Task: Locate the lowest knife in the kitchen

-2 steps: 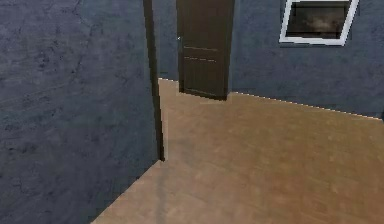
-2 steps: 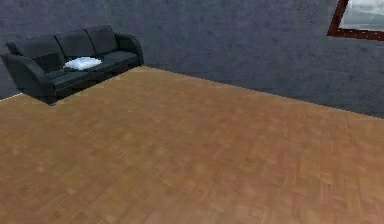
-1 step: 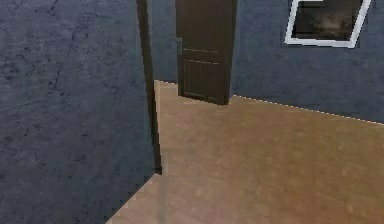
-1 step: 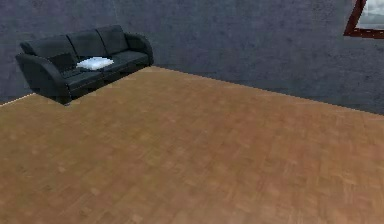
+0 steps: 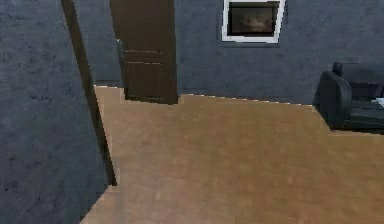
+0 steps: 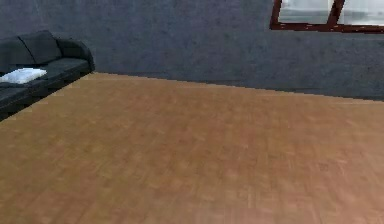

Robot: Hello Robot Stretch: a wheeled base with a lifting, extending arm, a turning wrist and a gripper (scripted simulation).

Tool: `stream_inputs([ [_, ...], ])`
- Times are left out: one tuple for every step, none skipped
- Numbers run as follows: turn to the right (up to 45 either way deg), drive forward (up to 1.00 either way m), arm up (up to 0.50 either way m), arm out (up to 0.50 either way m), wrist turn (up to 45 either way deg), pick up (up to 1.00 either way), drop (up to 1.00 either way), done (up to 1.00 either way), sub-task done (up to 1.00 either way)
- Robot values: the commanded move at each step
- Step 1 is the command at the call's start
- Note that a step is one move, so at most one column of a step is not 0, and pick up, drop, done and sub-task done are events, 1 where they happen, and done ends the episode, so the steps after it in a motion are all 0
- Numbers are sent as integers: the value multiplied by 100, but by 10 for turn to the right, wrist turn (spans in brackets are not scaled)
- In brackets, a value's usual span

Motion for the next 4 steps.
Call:
stream_inputs([
  [0, 100, 0, 0, 0, 0, 0, 0, 0],
  [0, 40, 0, 0, 0, 0, 0, 0, 0],
  [-300, 0, 0, 0, 0, 0, 0, 0, 0],
  [0, 70, 0, 0, 0, 0, 0, 0, 0],
])
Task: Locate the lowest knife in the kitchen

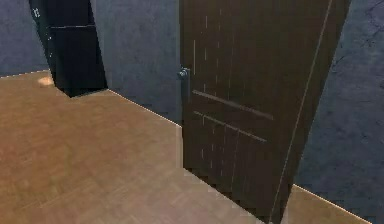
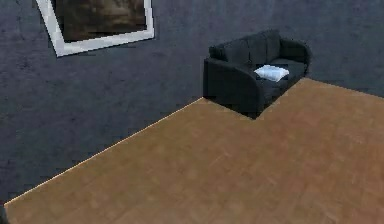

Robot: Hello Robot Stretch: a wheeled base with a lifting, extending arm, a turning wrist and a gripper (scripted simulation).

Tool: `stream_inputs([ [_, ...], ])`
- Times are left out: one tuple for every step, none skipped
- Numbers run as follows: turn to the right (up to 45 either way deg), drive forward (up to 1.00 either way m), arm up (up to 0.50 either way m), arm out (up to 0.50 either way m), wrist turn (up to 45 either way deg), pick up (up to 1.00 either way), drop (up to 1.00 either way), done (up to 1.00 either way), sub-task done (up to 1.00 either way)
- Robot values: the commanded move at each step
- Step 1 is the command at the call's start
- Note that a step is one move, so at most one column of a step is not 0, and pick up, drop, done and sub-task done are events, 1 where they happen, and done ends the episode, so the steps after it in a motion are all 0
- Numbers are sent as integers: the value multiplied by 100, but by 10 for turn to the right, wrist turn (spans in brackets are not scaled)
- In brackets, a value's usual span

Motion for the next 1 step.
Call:
stream_inputs([
  [-450, 0, 0, 0, 0, 0, 0, 0, 0],
])
